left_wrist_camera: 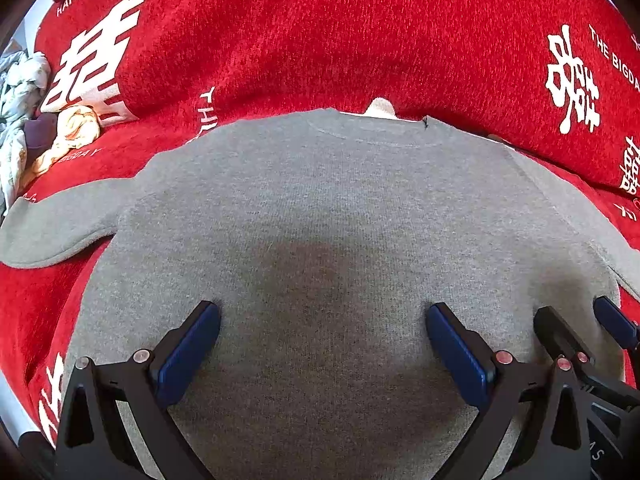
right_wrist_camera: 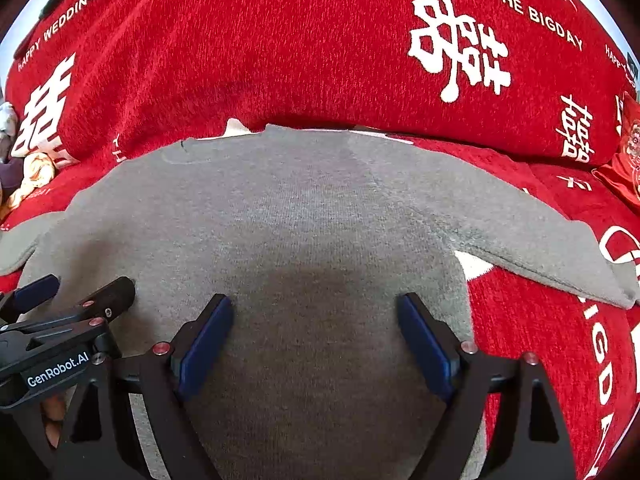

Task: Fold small clothes

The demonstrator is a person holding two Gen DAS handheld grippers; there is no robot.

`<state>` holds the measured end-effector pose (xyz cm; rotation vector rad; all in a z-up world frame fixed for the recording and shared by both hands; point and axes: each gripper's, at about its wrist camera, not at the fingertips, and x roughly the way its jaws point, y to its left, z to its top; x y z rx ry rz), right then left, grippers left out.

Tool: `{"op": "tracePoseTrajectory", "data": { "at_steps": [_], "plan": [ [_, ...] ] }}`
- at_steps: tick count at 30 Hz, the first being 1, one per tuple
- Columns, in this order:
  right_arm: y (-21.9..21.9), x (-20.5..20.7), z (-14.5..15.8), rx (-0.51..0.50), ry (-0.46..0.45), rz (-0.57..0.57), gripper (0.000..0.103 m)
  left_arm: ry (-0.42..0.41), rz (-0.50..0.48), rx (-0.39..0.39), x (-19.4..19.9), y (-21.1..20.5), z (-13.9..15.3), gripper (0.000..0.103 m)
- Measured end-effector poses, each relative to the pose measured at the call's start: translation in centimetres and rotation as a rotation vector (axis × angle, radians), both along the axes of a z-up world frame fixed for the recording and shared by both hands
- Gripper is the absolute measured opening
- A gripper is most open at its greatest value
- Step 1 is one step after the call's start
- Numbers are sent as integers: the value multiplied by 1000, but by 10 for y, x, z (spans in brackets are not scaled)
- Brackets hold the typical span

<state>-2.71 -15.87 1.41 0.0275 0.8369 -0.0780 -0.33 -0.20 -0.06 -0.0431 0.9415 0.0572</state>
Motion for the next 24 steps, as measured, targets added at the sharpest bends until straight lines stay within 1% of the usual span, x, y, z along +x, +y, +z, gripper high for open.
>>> {"op": "tracePoseTrajectory", "data": {
  "at_steps": [24],
  "plan": [
    [0, 0, 0, -1, -1, 2, 88, 19, -3, 4, 0, 3, 2, 103]
  ]
}}
